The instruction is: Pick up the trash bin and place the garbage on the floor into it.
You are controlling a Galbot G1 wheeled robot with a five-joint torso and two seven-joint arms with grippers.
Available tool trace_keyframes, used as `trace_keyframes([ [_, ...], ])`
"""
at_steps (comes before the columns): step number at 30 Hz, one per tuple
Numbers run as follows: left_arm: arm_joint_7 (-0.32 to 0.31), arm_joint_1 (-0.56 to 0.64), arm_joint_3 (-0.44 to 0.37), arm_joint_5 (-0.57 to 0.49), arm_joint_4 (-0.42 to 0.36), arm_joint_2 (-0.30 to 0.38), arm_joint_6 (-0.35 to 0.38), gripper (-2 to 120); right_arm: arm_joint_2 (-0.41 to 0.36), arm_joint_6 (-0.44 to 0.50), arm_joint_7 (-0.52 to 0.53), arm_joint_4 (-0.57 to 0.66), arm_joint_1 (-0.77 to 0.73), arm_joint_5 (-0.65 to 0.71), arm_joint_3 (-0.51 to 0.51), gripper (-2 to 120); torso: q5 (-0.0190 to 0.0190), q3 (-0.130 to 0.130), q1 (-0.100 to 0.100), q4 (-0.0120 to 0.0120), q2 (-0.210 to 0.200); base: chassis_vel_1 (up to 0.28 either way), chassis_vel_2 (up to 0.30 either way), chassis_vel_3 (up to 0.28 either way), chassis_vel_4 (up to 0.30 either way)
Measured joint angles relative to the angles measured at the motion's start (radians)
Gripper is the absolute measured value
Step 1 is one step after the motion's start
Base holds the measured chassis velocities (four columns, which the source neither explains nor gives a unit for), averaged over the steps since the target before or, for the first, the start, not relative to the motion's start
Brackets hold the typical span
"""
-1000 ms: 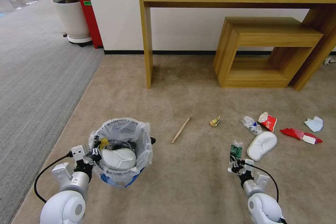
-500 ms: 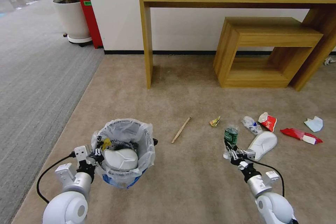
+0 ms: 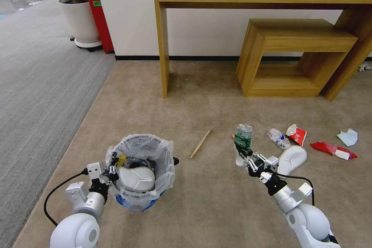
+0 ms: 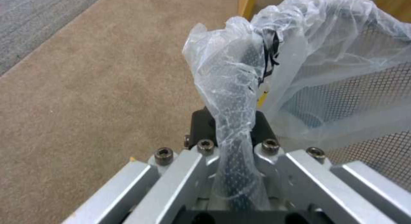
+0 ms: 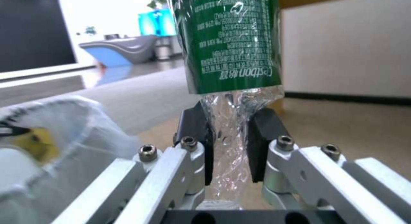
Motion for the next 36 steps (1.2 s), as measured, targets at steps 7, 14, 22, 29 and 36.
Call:
trace_keyframes([
  [7, 0.013, 0.001, 0.014, 0.016, 0.005, 0.008, -0.002, 3, -0.041, 0.002, -0.063, 0.047, 0.007, 0.013, -0.018, 14, 0.0001, 0.000, 0.000, 0.0000, 0.000, 0.000, 0.000, 0.000, 0.000],
  [14, 0.023, 0.003, 0.037, 0.041, 0.013, 0.018, -0.003, 3, -0.119, 0.009, -0.139, 0.077, 0.020, 0.040, -0.036, 14, 0.0001, 0.000, 0.000, 0.0000, 0.000, 0.000, 0.000, 0.000, 0.000],
  [22, 0.034, 0.001, 0.067, 0.066, 0.028, 0.025, -0.005, 3, -0.177, 0.010, -0.208, 0.101, 0.039, 0.064, -0.070, 14, 0.0000, 0.000, 0.000, 0.0000, 0.000, 0.000, 0.000, 0.000, 0.000],
  [29, 0.043, -0.002, 0.085, 0.086, 0.037, 0.019, -0.007, 3, -0.183, 0.008, -0.279, 0.095, 0.072, 0.076, -0.109, 14, 0.0001, 0.000, 0.000, 0.0000, 0.000, 0.000, 0.000, 0.000, 0.000],
  [36, 0.050, -0.001, 0.096, 0.100, 0.041, 0.015, -0.009, 3, -0.183, 0.005, -0.323, 0.090, 0.088, 0.077, -0.149, 14, 0.0001, 0.000, 0.000, 0.0000, 0.000, 0.000, 0.000, 0.000, 0.000],
])
